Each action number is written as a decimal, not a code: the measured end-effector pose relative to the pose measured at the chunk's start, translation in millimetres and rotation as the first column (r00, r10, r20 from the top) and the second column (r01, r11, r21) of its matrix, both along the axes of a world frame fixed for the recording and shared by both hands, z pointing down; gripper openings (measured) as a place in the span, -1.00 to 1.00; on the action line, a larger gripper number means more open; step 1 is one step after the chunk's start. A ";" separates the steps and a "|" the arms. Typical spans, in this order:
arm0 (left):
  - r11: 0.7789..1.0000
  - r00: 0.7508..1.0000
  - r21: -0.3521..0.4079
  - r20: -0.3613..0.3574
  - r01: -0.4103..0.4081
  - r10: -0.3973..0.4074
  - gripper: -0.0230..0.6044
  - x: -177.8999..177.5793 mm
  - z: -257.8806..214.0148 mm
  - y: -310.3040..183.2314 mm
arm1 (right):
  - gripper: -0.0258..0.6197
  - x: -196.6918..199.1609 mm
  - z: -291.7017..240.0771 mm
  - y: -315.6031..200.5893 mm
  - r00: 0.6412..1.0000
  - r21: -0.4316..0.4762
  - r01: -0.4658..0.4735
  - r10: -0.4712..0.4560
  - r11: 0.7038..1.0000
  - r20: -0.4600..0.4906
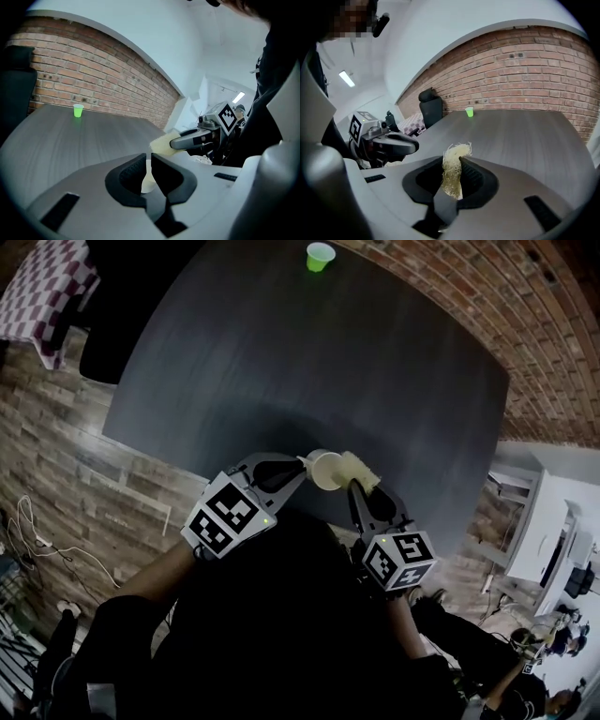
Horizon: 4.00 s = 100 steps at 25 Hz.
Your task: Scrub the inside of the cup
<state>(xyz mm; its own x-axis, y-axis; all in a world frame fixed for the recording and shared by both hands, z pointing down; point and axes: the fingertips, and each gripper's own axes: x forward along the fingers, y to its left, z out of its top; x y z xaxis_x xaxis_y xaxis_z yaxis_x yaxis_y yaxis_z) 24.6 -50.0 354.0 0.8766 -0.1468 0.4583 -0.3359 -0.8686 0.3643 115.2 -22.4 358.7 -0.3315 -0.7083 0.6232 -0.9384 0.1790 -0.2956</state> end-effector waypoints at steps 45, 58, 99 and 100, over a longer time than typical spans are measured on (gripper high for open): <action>0.991 0.966 -0.104 0.254 0.079 -0.050 -0.59 27.8 120.3 24.4 | -0.66 -51.3 139.6 -6.7 0.690 -0.422 0.580 -0.696 0.697 -0.200; 0.991 0.967 -0.119 0.253 0.057 -0.025 -0.59 40.6 114.7 36.0 | -0.66 -40.0 59.1 2.4 0.794 -0.228 0.574 -0.603 0.787 -0.083; 0.990 0.961 -0.124 0.275 0.061 -0.025 -0.60 27.8 122.6 28.2 | -0.66 -47.8 141.3 -12.4 0.410 -0.467 0.683 -0.824 0.561 -0.390; 0.990 0.961 -0.123 0.276 0.063 -0.027 -0.60 28.5 122.5 28.0 | -0.66 -47.8 143.1 -13.0 0.384 -0.476 0.694 -0.838 0.539 -0.389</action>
